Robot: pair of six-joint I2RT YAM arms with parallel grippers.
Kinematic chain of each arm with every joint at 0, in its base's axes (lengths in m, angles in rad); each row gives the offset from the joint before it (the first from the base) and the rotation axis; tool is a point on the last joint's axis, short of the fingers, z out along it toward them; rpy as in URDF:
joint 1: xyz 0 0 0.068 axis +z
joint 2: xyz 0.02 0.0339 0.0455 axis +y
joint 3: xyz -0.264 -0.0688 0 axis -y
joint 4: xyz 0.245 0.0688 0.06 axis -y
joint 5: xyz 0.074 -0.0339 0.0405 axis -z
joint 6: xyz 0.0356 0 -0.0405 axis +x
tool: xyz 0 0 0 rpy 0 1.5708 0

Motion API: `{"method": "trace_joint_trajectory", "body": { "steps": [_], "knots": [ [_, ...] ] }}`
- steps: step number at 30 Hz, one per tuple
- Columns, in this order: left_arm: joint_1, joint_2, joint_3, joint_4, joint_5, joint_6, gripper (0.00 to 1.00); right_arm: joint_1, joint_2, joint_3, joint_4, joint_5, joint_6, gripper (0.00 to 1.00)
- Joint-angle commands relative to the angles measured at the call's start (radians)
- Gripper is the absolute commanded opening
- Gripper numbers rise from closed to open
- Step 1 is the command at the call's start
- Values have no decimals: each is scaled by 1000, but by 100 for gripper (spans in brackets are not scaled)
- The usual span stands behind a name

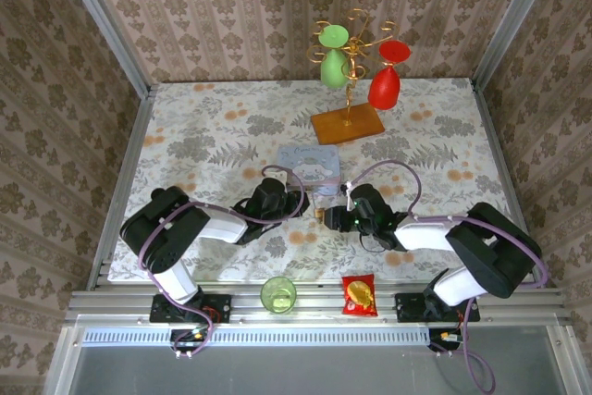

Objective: Unlock the padlock with the key

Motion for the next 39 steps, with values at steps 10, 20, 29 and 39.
{"method": "trace_joint_trajectory", "body": {
  "steps": [10, 20, 29, 39],
  "knots": [
    [-11, -171, -34, -82, -46, 15, 33, 15, 67, 247, -206, 100, -188, 42],
    [-13, -464, -150, -230, -125, 28, 34, 63, 169, 321, -270, 145, -219, 33],
    [-10, -518, -173, -259, -143, 40, 35, 73, 227, 336, -240, 162, -222, 31],
    [-5, -486, -173, -225, -125, 36, 36, 81, 239, 320, -226, 181, -215, 19]
  ]
}}
